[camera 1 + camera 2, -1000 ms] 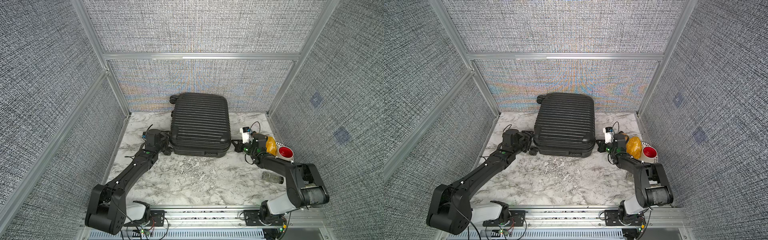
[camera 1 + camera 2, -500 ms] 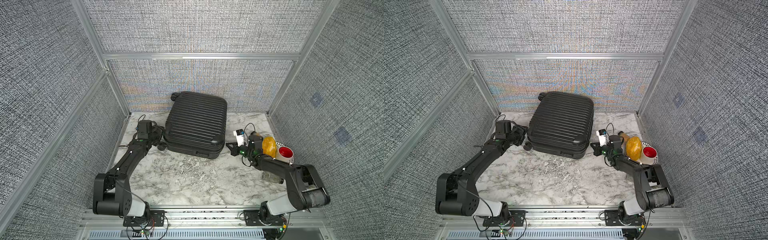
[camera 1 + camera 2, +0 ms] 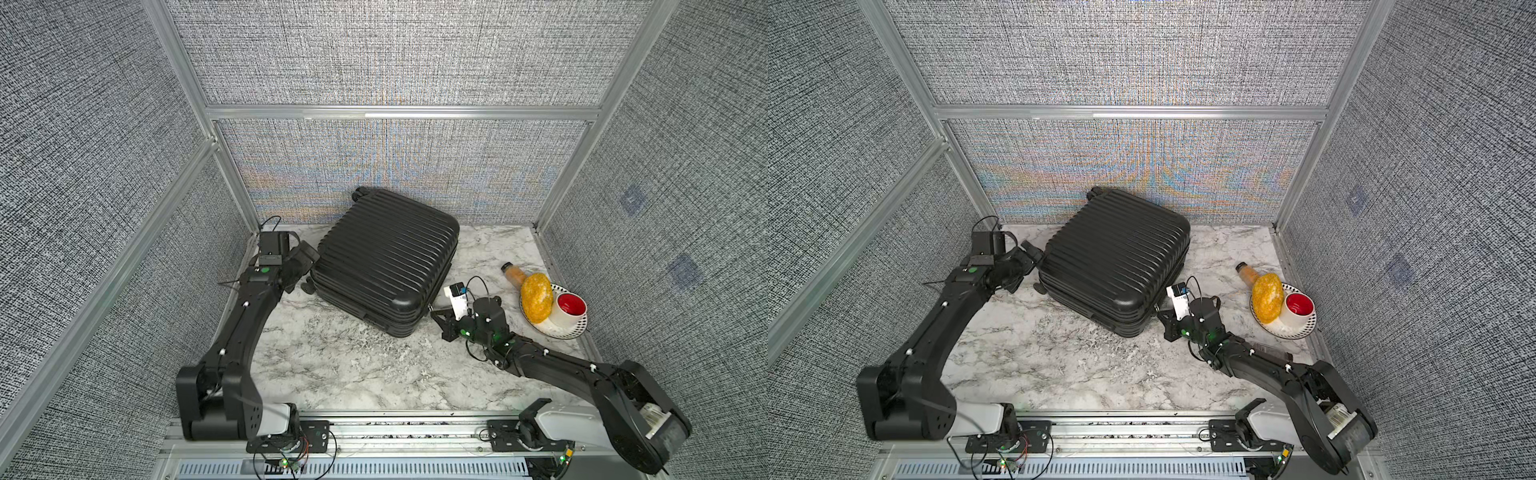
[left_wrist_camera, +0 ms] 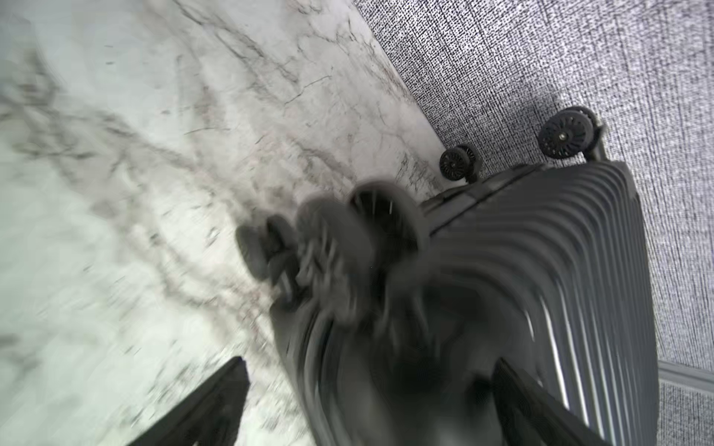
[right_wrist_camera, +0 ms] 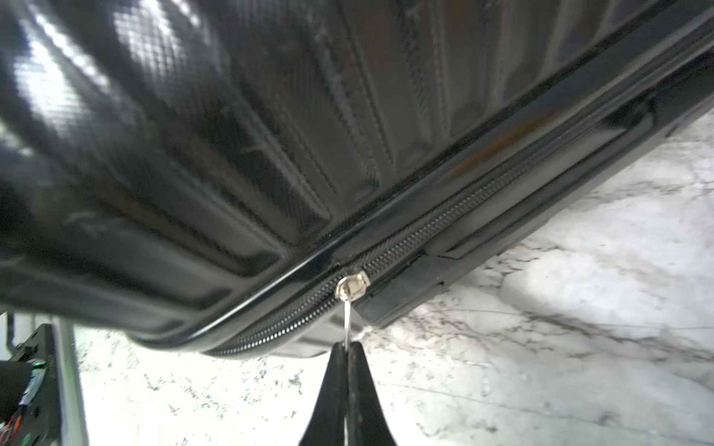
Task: Open the suitcase zippers
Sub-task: Adjust the suitcase at the center of the board.
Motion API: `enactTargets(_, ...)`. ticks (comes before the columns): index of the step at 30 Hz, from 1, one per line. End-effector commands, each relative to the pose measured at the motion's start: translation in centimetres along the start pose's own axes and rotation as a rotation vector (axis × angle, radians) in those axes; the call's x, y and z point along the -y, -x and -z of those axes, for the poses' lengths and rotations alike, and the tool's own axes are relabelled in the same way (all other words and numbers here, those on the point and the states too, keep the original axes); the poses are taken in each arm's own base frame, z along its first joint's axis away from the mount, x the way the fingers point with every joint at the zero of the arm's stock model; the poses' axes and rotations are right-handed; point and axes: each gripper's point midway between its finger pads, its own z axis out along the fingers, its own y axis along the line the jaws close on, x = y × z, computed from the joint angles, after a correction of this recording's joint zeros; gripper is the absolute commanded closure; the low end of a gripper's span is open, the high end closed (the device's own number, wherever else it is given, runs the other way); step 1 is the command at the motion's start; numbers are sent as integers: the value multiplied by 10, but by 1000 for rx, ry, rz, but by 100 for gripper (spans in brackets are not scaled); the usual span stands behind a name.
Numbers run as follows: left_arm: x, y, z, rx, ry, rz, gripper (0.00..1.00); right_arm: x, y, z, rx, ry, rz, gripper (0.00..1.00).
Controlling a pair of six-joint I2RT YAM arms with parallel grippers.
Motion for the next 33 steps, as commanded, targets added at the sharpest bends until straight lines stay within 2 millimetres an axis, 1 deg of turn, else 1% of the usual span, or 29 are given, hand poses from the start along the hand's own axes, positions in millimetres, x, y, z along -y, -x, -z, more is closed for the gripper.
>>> enactTargets(1, -16, -24, 32, 25, 37, -47, 0, -12, 10, -1, 56, 23, 25, 100)
enactTargets(3, -18, -48, 56, 13, 26, -74, 0, -18, 7, -3, 54, 39, 59, 100)
enactTargets(5, -21, -73, 77, 0, 26, -102, 0, -20, 6, -4, 62, 40, 74, 100)
enactTargets(6, -23, -84, 84, -14, 25, -109, 1, -20, 6, -4, 63, 40, 75, 100)
enactTargets(8, -18, -107, 92, -55, -9, -125, 0, -19, 7, -7, 62, 39, 79, 100)
enactTargets(11, 5, -142, 100, -116, -81, -196, 0, -21, 5, -10, 57, 49, 83, 100)
enactTargets(15, 50, -182, 110, -165, -208, -354, 0, -25, 2, -12, 50, 66, 86, 100)
enactTargets(18, 68, -207, 108, -220, -282, -413, 0, -26, 1, -13, 50, 65, 89, 100)
enactTargets(20, 76, -218, 105, -249, -320, -420, 0, -26, 0, -12, 49, 65, 87, 100)
enactTargets(22, 80, -223, 104, -251, -329, -420, 0, -26, 0, -12, 49, 63, 82, 100)
enactTargets(24, 78, -224, 100, -249, -300, -415, 0, -26, 0, -13, 46, 64, 81, 100)
enactTargets(27, 72, -218, 96, -229, -235, -385, 0, -27, 1, -12, 47, 65, 83, 100)
enactTargets(30, 63, -210, 89, -177, -190, -308, 0, -26, 2, -12, 48, 61, 84, 100)
enactTargets(32, 63, -204, 86, -139, -197, -269, 0, -26, 1, -11, 49, 60, 82, 100)
enactTargets(33, 66, -203, 85, -127, -213, -265, 1, -27, 1, -11, 50, 62, 81, 100)
